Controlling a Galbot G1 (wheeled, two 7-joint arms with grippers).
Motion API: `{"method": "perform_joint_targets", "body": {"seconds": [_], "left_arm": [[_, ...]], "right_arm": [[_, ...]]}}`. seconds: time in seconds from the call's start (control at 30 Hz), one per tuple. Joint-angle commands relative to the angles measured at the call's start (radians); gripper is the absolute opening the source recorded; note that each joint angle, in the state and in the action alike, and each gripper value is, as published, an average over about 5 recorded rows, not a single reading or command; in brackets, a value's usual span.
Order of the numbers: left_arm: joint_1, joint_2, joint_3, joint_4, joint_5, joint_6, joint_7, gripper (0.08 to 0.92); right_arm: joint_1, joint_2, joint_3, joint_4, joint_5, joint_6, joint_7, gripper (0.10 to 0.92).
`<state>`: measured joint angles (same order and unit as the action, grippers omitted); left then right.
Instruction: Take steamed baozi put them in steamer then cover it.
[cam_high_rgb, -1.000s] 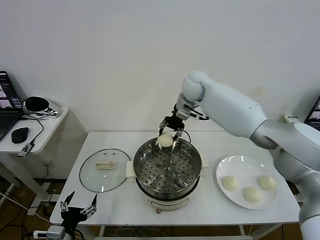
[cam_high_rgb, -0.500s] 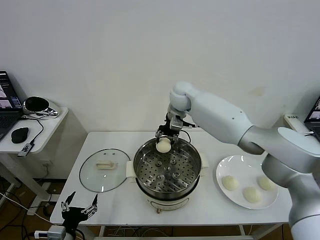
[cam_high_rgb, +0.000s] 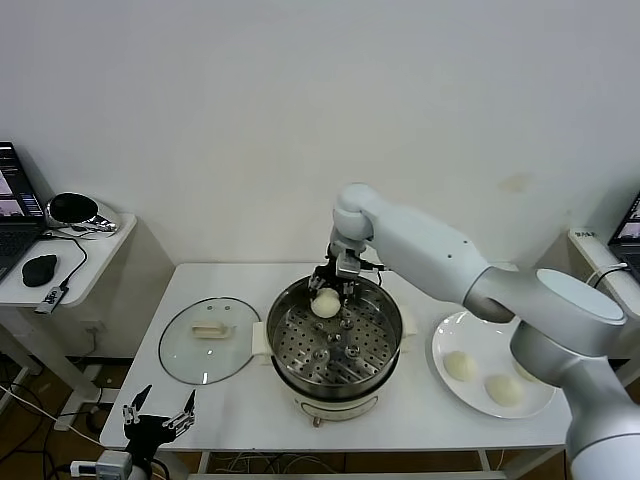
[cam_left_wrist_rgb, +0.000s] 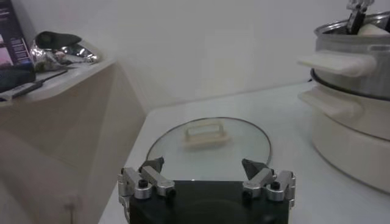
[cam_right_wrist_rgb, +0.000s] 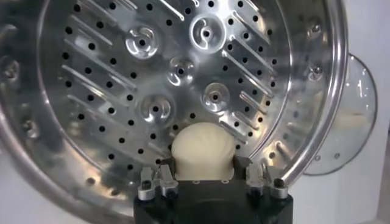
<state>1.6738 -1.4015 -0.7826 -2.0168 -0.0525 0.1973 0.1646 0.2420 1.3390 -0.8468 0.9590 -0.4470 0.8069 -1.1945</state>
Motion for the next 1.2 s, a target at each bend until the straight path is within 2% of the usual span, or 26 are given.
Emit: {"method": "perform_joint_targets", "body": {"seconds": [0.03,0.17,0.37,0.7,0.93,1.1,1.2], "left_arm": [[0.001,0.000,0.000,0.001,0.001,0.000,0.000,0.823],[0.004,0.001,0.000,-0.002,0.001,0.000,0.000,0.823],[0.006,0.005,-0.002,-0.005,0.001,0.001,0.003,0.823],[0.000,0.013,0.004,-0.007,-0.015,0.014,0.013,0.823],[-0.001,0.018,0.020,-0.014,-0.023,0.021,0.018,0.823],[0.001,0.021,0.024,-0.014,-0.021,0.021,0.018,0.823],[0.005,0.022,0.022,-0.018,-0.022,0.021,0.018,0.823]], "right_arm": [[-0.011,0.006,-0.002,-0.003,-0.003,-0.005,0.029,0.711],[0.012,-0.012,-0.001,0.033,0.097,-0.093,-0.039,0.800],[0.074,-0.075,0.037,0.118,0.252,-0.201,-0.135,0.822],[0.215,-0.438,-0.031,0.342,0.633,-0.684,-0.156,0.823],[0.196,-0.682,-0.036,0.450,0.644,-1.073,-0.146,0.823],[0.146,-0.823,-0.029,0.587,0.607,-1.248,-0.119,0.823],[0.096,-0.867,-0.013,0.637,0.551,-1.279,-0.098,0.823]]}}
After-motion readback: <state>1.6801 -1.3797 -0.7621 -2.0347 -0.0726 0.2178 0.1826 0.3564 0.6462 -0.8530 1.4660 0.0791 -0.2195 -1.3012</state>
